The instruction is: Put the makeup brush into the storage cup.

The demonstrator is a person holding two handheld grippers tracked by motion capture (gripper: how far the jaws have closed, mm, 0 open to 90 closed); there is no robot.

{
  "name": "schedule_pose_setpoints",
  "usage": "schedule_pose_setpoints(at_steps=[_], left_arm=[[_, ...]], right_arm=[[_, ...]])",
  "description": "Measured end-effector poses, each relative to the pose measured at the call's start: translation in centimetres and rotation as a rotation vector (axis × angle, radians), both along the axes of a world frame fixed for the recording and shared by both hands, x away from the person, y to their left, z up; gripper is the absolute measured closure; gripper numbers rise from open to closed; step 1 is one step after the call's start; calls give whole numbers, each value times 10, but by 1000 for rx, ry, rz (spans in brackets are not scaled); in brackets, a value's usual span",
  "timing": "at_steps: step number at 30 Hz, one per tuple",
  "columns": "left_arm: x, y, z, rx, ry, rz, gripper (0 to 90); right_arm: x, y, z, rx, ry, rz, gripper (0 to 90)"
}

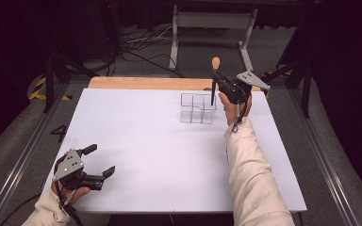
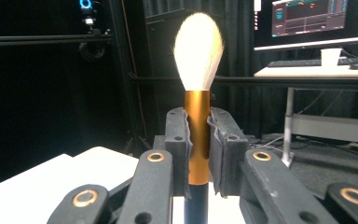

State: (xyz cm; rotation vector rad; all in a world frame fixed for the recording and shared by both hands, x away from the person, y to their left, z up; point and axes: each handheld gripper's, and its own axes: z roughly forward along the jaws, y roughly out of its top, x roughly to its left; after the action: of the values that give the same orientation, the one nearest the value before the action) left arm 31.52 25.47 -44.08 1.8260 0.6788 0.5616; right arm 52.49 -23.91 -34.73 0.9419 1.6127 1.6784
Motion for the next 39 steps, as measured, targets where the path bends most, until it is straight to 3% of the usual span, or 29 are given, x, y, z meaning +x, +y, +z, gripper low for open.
schedule_pose_setpoints(at_steps=[16,39], left_arm=[[0,2,-1,-4,5,0,26],[0,1,-1,3,4,-1,26]], right_arm=[[8,-3,-12,-1,37,-24,794],[0,0,-33,-17,94,-7,793]])
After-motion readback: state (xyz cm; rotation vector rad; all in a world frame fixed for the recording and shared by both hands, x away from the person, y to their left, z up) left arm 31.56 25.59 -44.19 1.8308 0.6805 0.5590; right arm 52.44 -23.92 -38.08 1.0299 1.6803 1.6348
